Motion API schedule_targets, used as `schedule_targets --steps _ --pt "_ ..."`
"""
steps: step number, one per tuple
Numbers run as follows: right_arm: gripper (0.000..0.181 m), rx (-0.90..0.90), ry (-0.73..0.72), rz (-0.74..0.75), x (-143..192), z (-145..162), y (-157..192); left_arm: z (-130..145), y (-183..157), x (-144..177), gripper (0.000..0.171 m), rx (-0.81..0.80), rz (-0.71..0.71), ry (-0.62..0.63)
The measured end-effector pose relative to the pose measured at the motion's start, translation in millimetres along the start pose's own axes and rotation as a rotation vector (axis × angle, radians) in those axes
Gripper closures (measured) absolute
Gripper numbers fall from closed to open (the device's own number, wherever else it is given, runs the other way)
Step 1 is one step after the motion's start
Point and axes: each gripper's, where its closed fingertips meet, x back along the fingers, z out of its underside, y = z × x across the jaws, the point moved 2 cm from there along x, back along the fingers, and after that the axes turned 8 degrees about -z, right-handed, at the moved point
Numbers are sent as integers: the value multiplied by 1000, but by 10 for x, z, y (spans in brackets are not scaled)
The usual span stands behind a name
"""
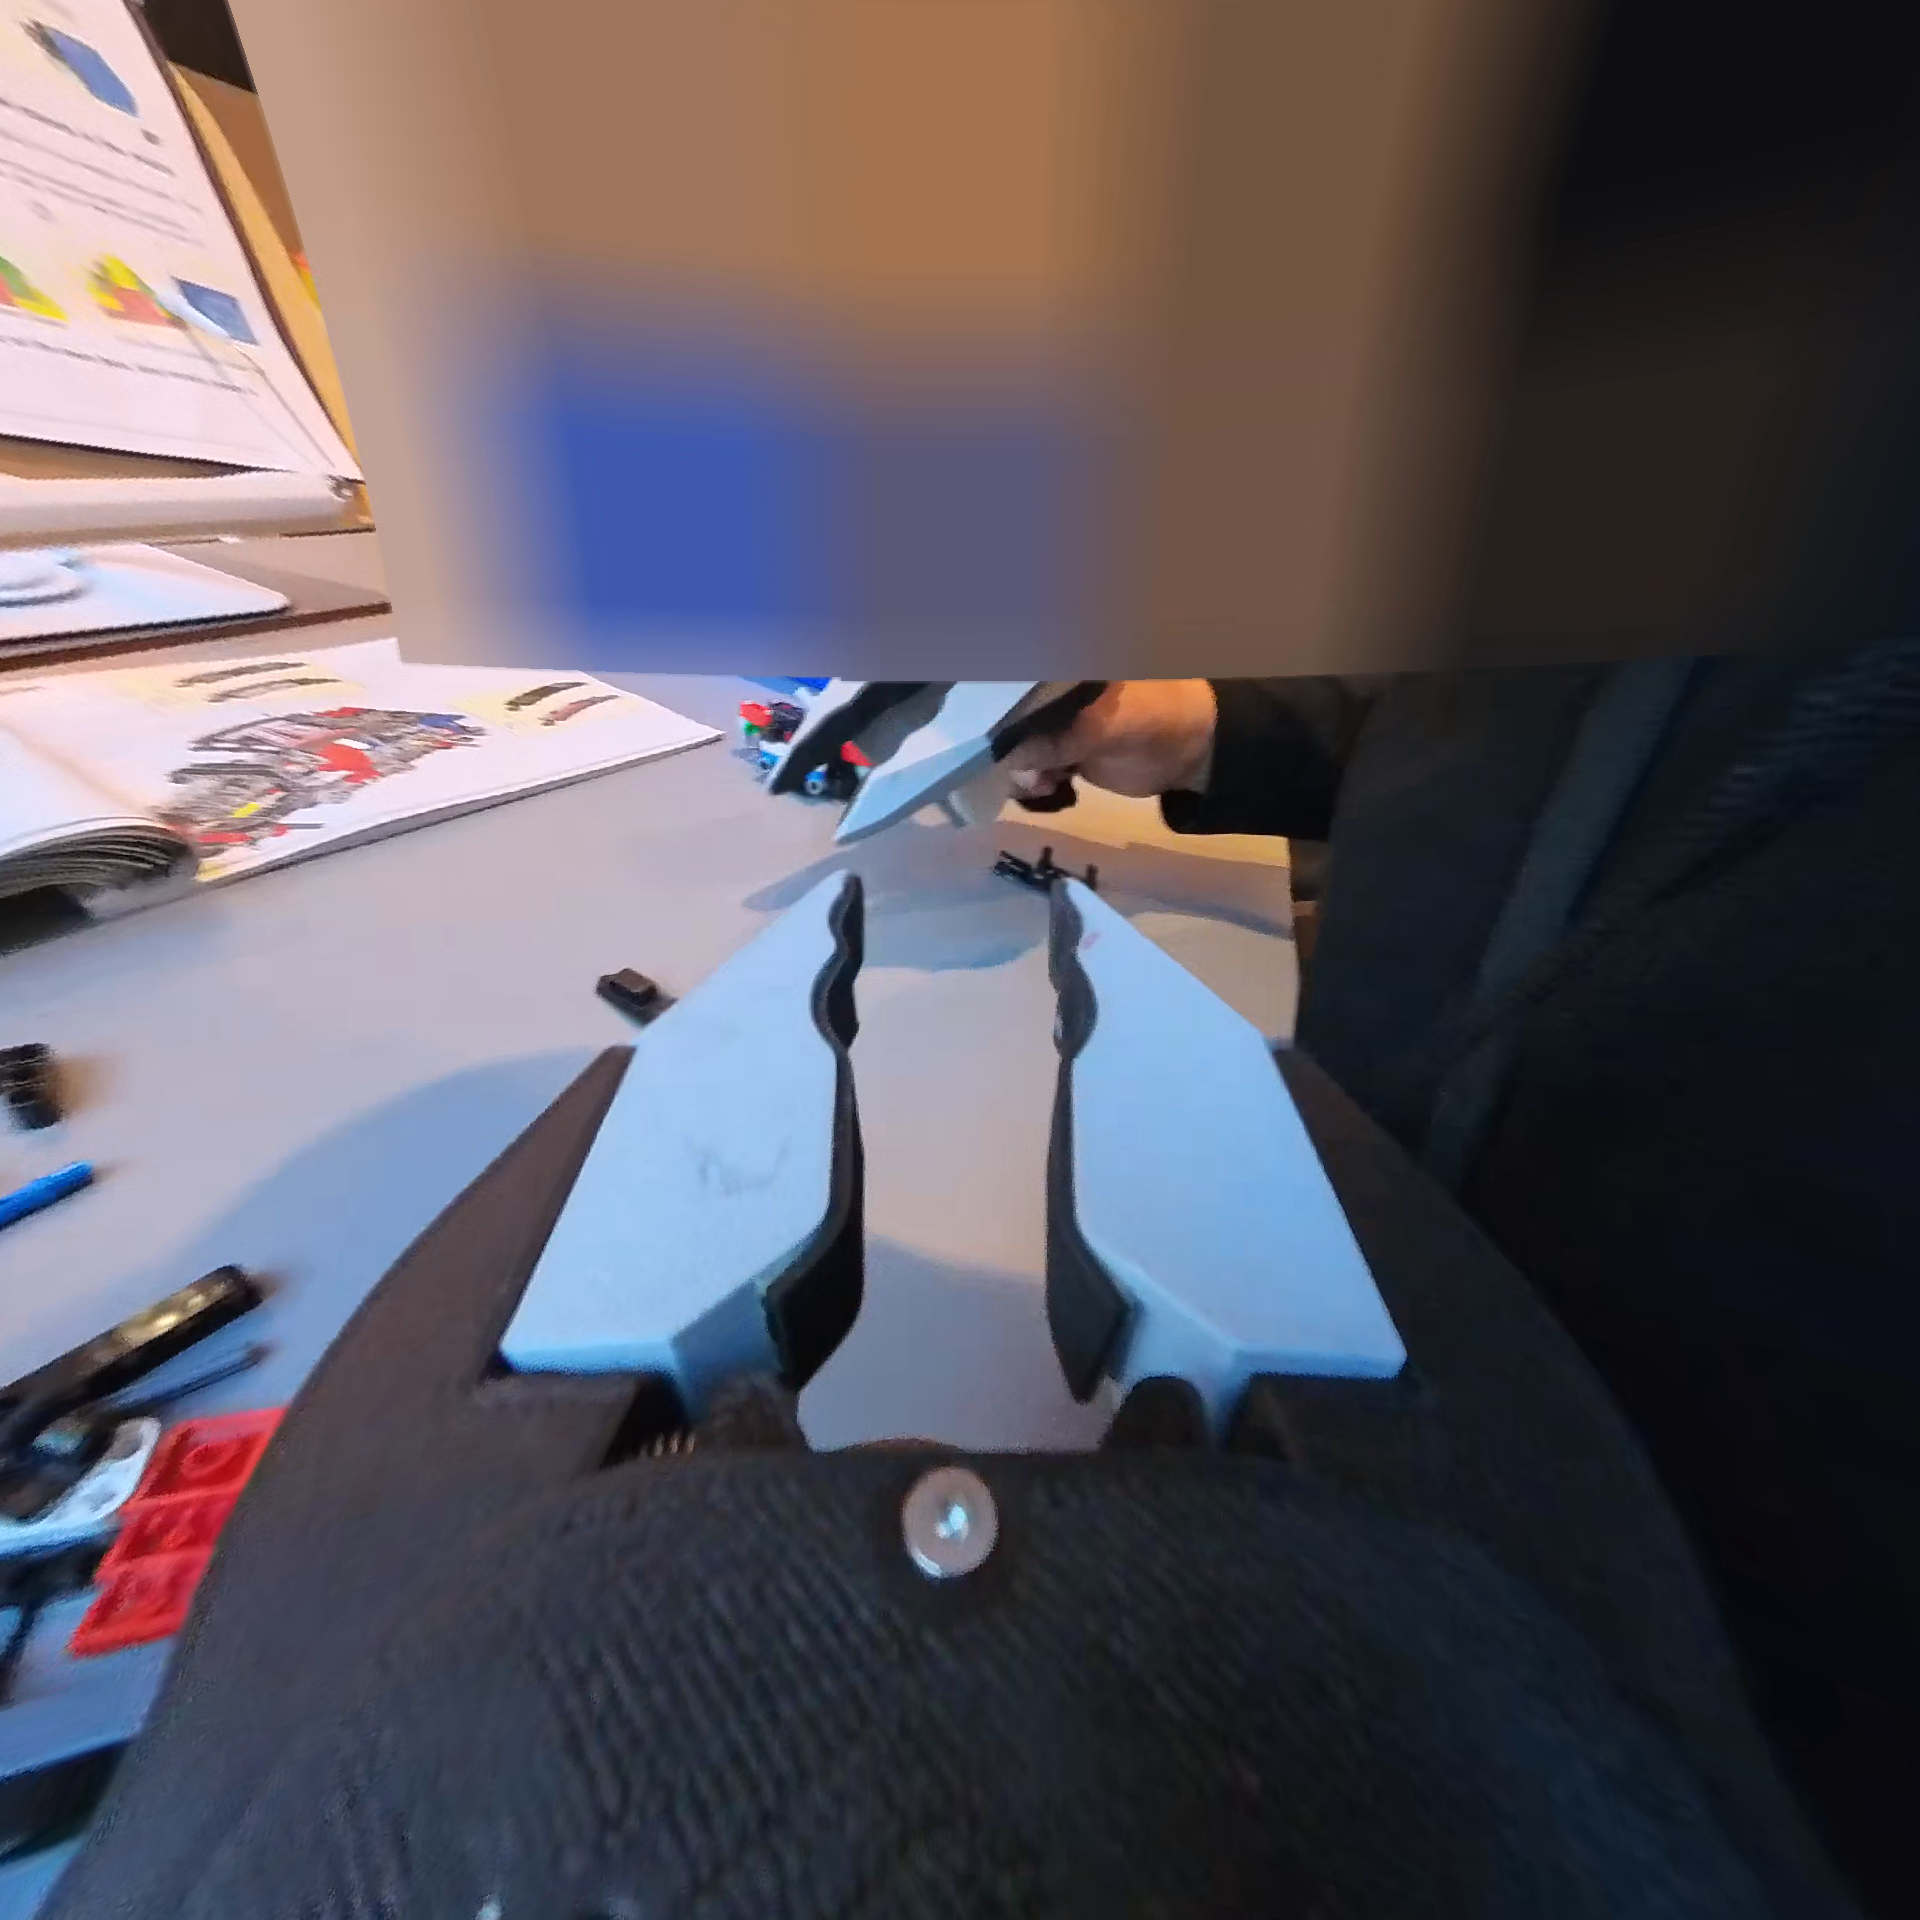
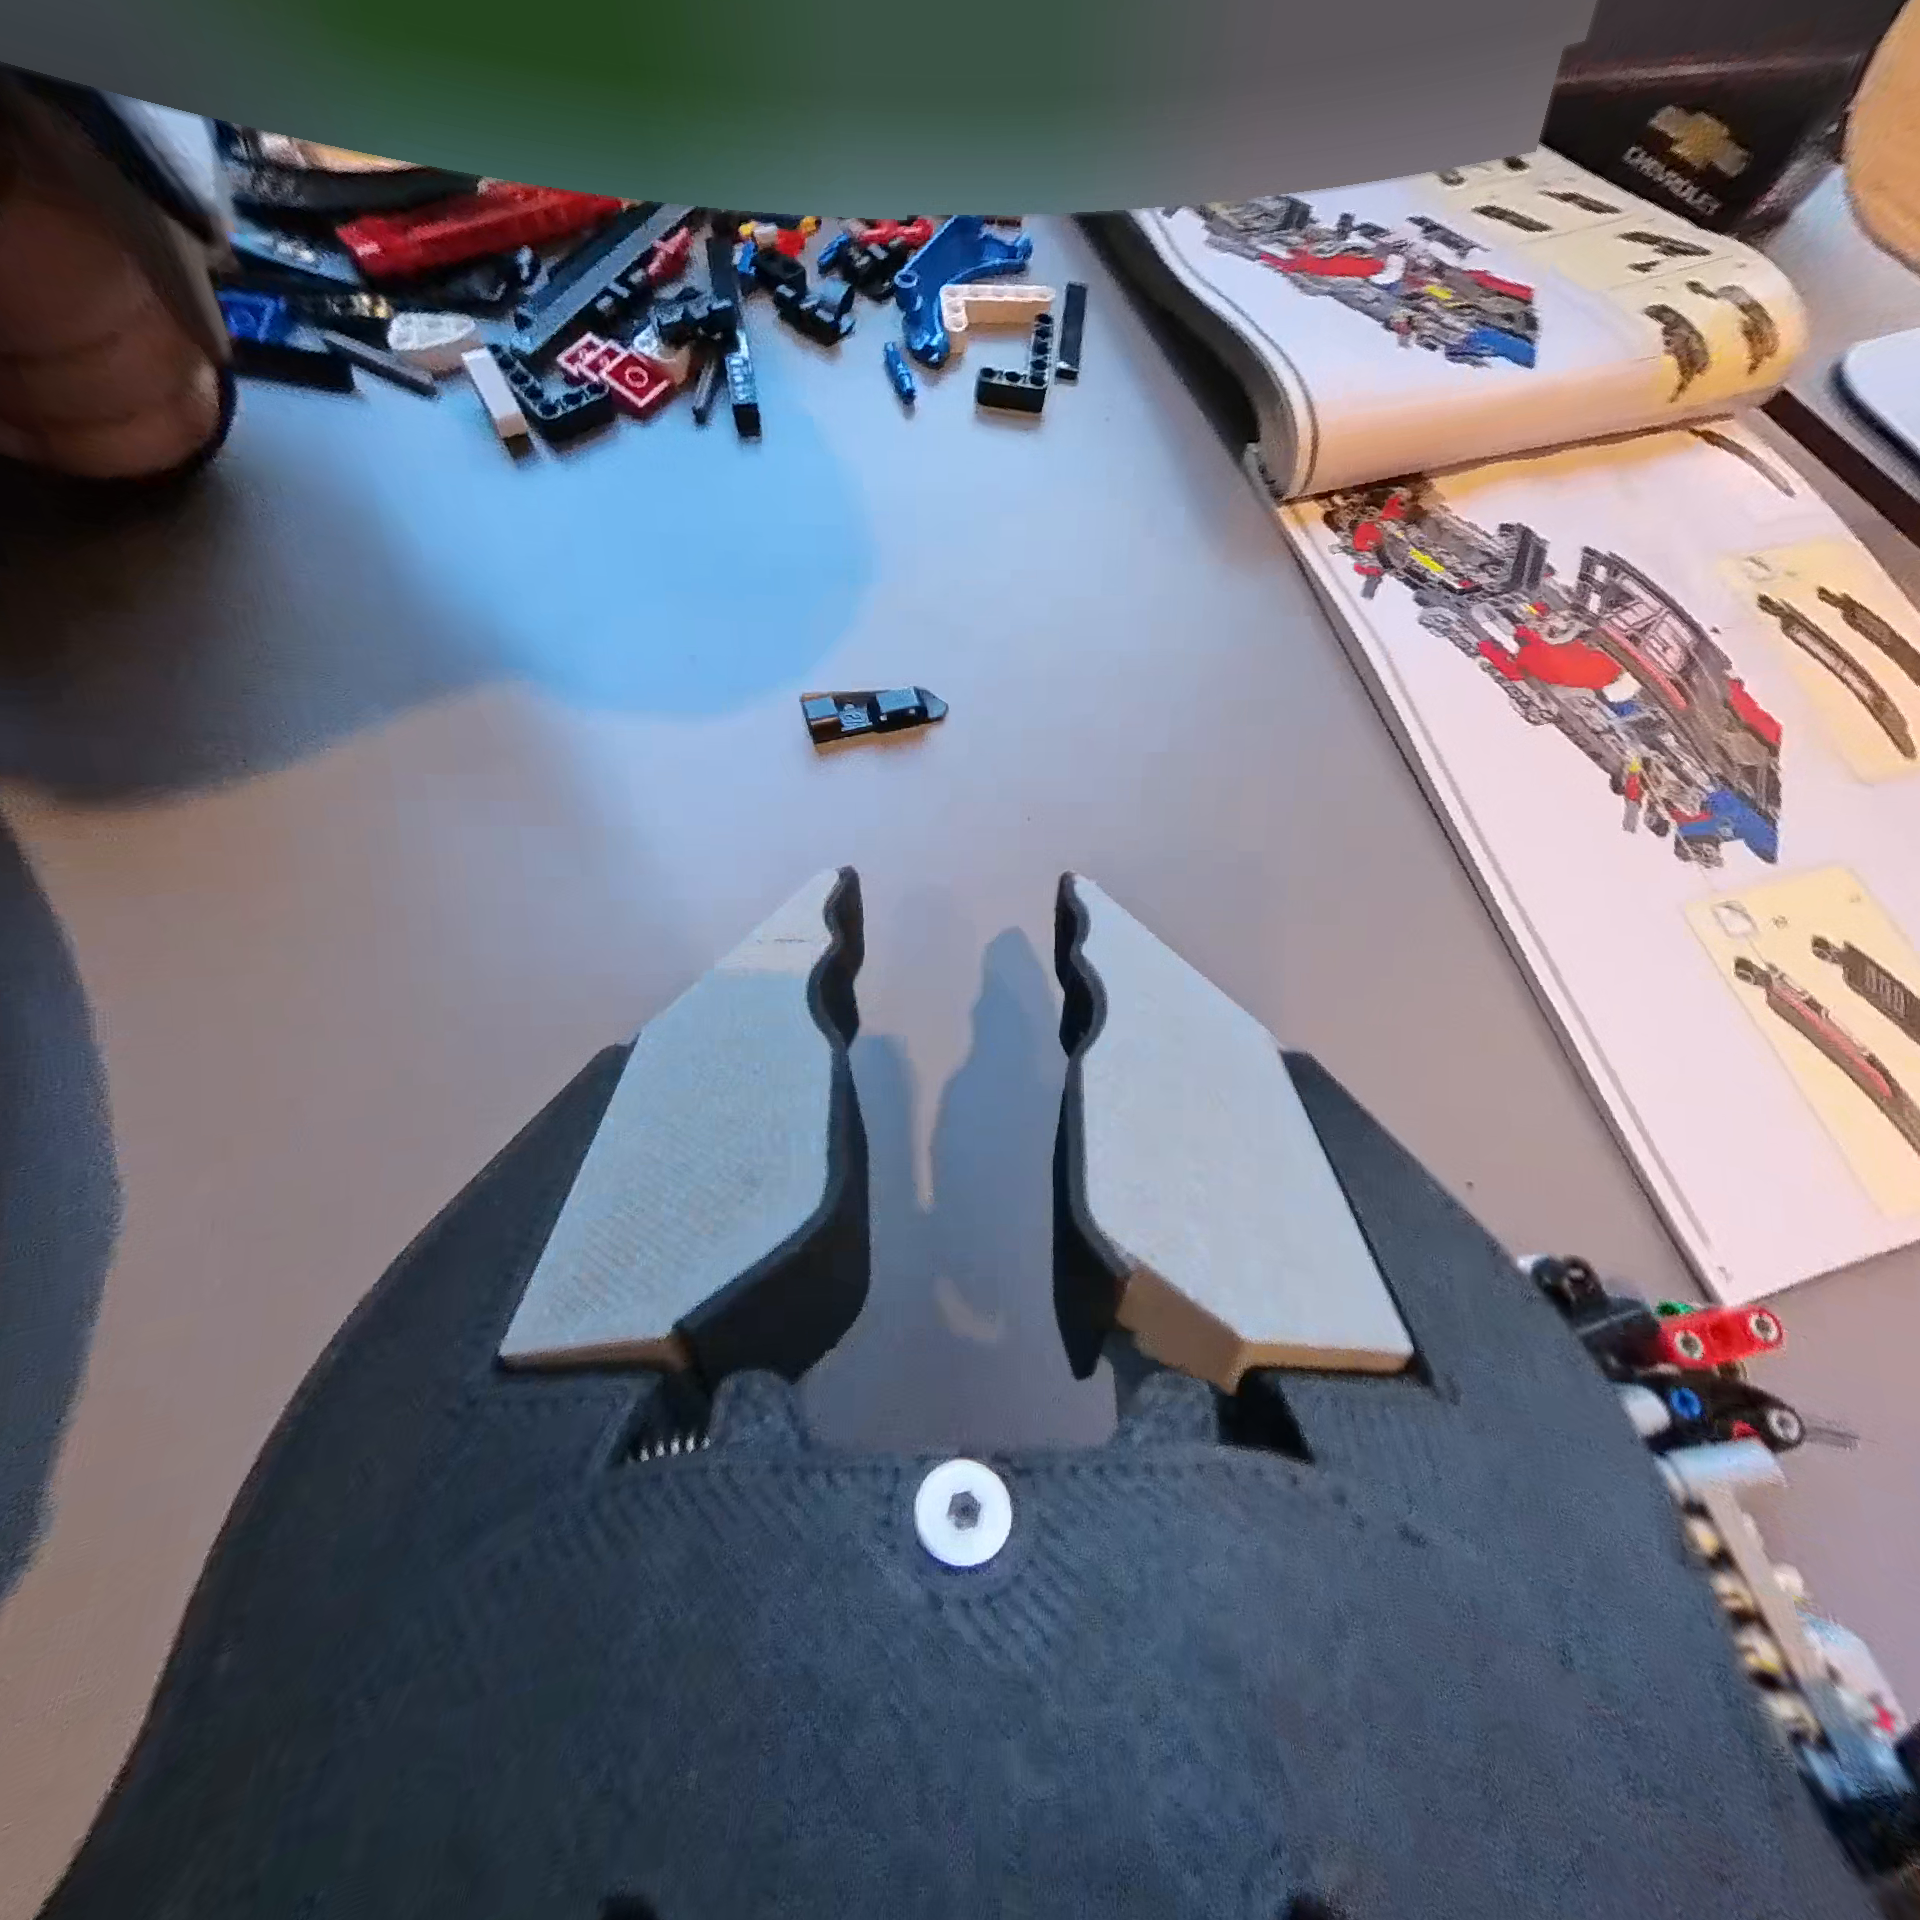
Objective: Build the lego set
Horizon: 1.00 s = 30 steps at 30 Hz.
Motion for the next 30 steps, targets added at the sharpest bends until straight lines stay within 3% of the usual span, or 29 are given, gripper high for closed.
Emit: schedule_targets --steps 8,19,23,30 --pt "147 37 -2 -70 -186 -54 74 48 95 203 144 -100 -90 35" --pt "146 98 -41 -120 -504 -472 -148 -9 232 242 146 14 -99 1" --pt "147 86 -74 -95 -506 -568 -216 -41 249 281 147 -23 -132 -31" --pt "148 0 -128 3 -334 -478 -327 -52 245 297 148 -41 -130 -40"
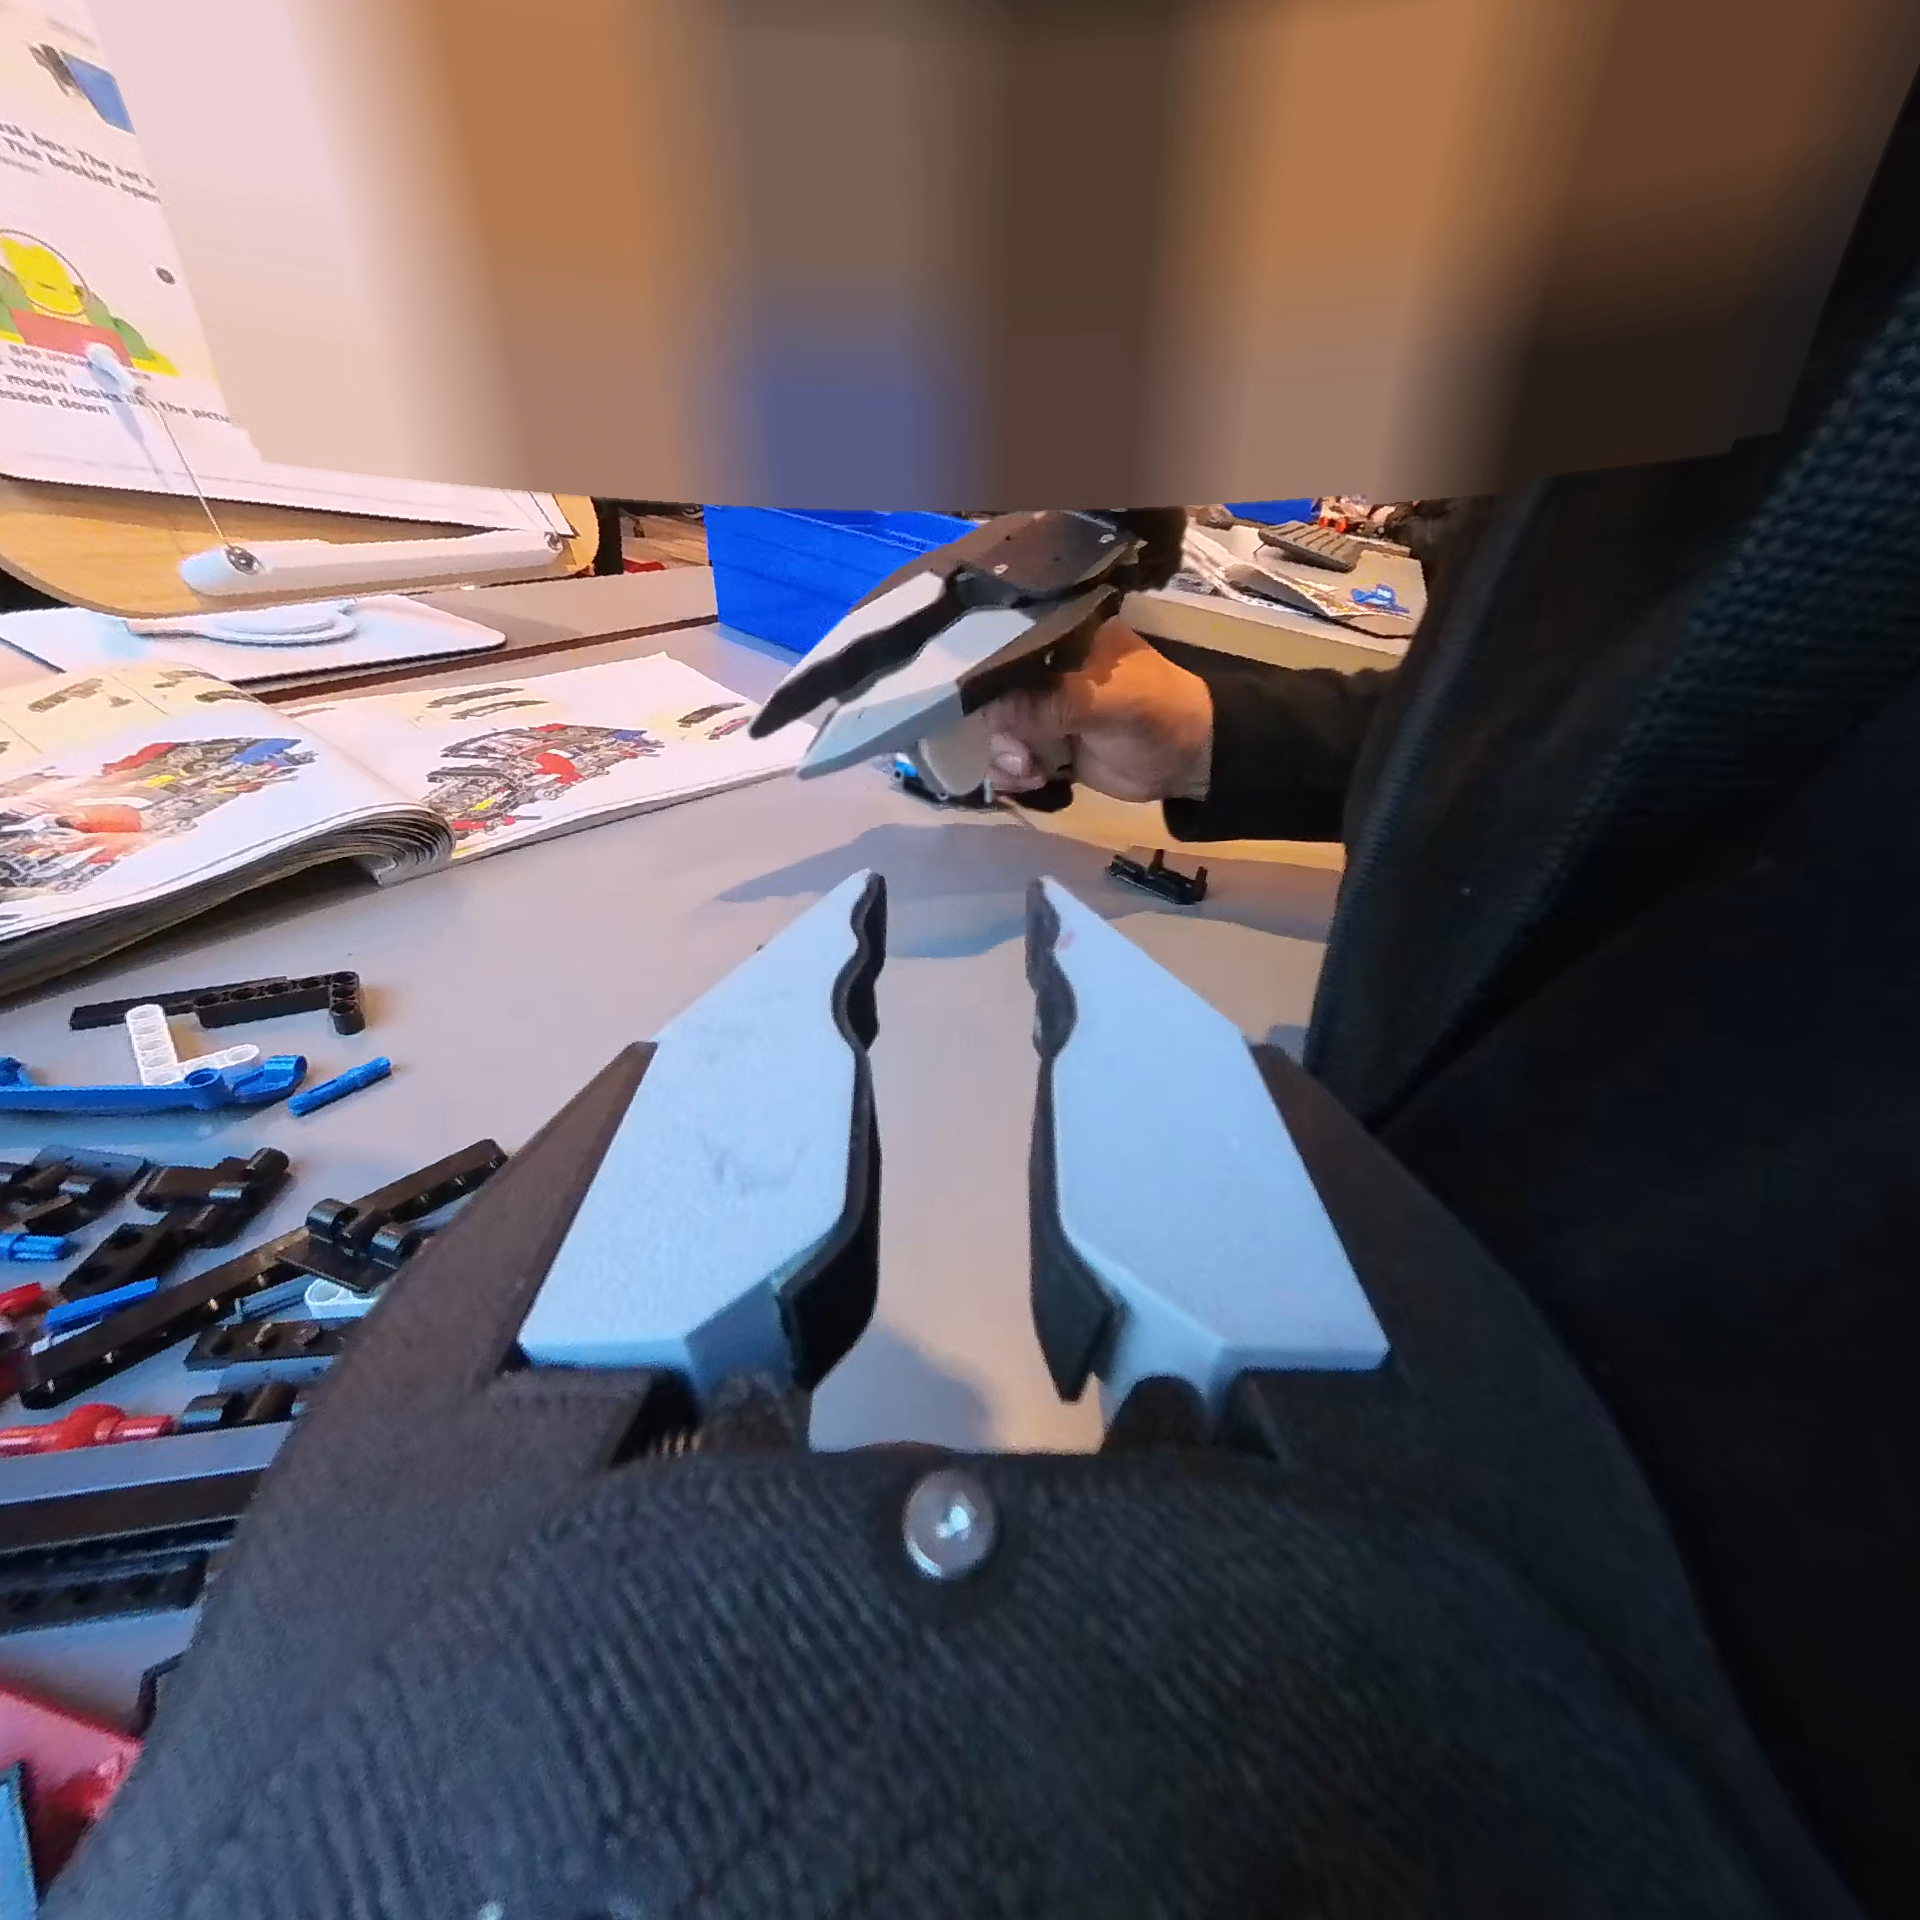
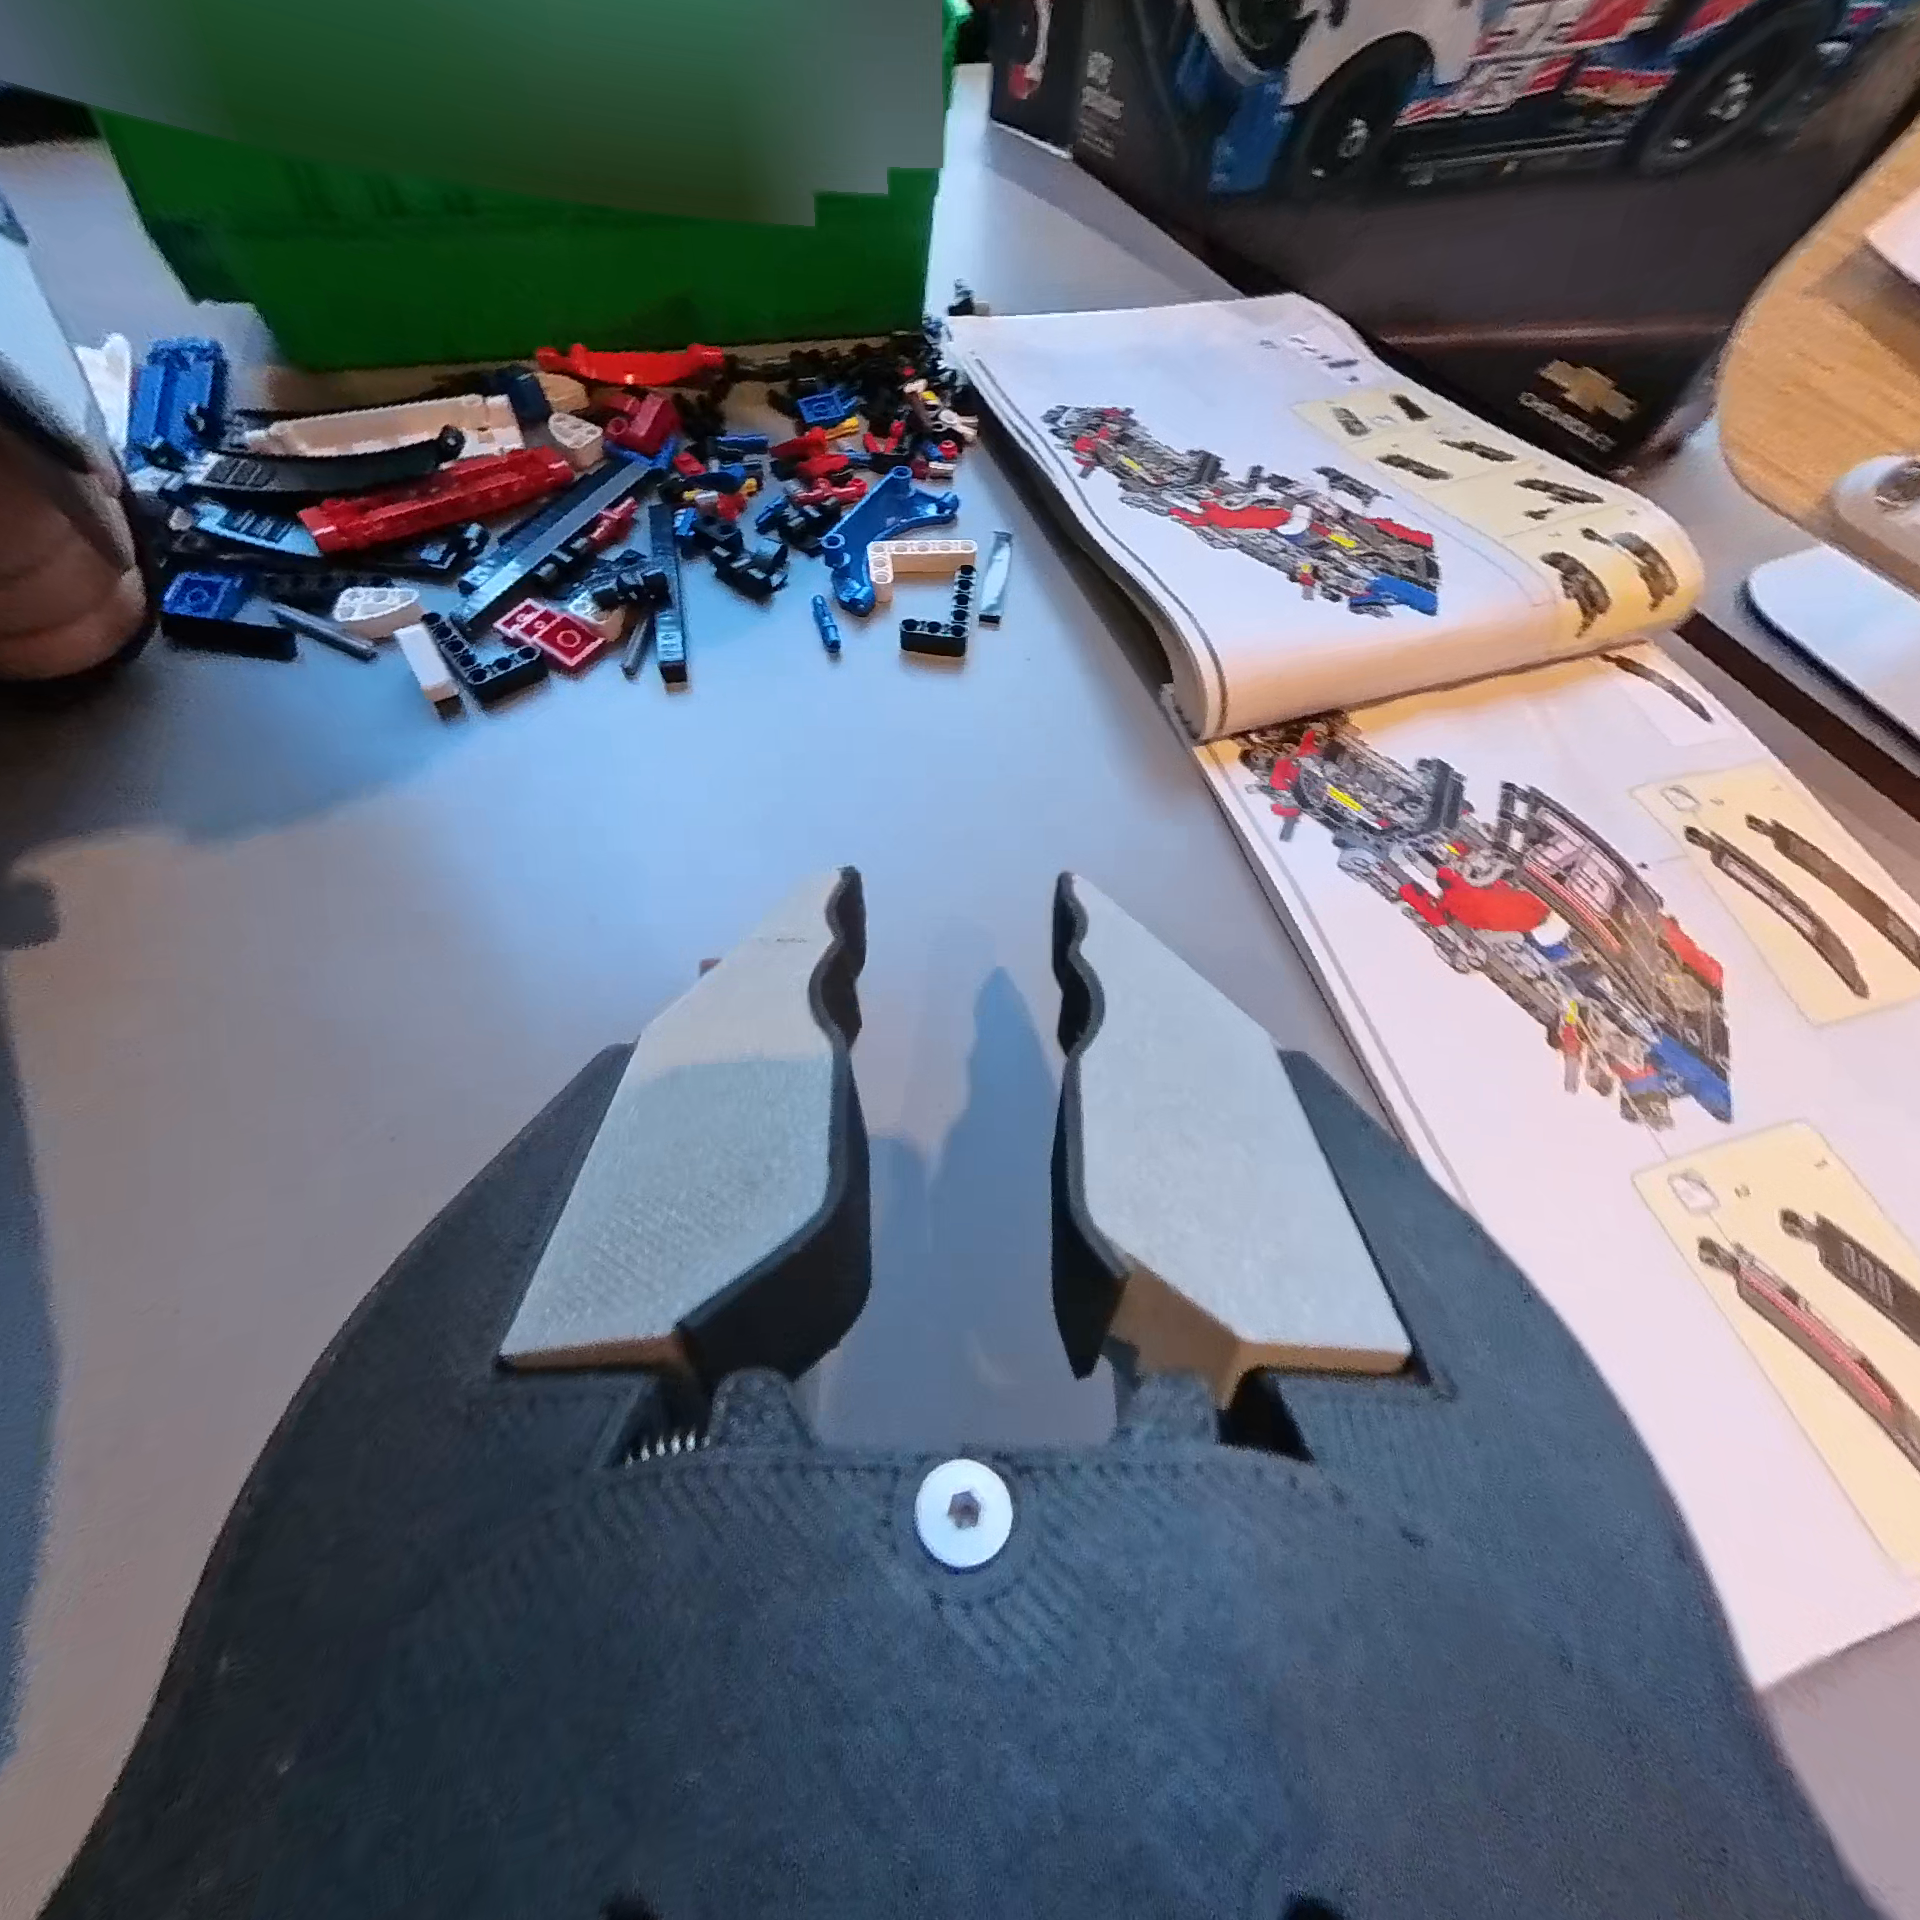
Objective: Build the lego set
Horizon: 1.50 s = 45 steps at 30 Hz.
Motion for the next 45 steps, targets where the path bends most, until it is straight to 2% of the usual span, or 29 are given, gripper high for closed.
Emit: schedule_targets --steps 10,15,16,19,24,29,32,39,43,45 --pt "146 -75 -198 95 532 -103 -76 -2 32 -11 149 -46 -52 -5" --pt "137 -84 -230 158 827 -45 -53 24 22 -30 149 -102 -89 10" --pt "141 -80 -234 166 906 -25 -37 28 23 -32 149 -110 -96 12" --pt "174 -33 -268 207 1191 13 29 42 38 -47 149 -123 -120 23" --pt "181 -12 -316 296 1526 160 30 82 55 -87 149 -158 -162 57" --pt "181 -57 -325 193 1390 283 80 85 87 -93 149 -189 -214 59" --pt "181 -13 -321 156 1216 268 117 104 96 -109 149 -200 -228 76" --pt "181 189 -187 64 695 89 162 60 168 -65 150 -185 -259 44" --pt "181 371 -74 86 489 66 71 58 169 -66 152 -181 -244 44" --pt "181 376 -68 63 413 42 37 50 210 -59 153 -178 -258 41"
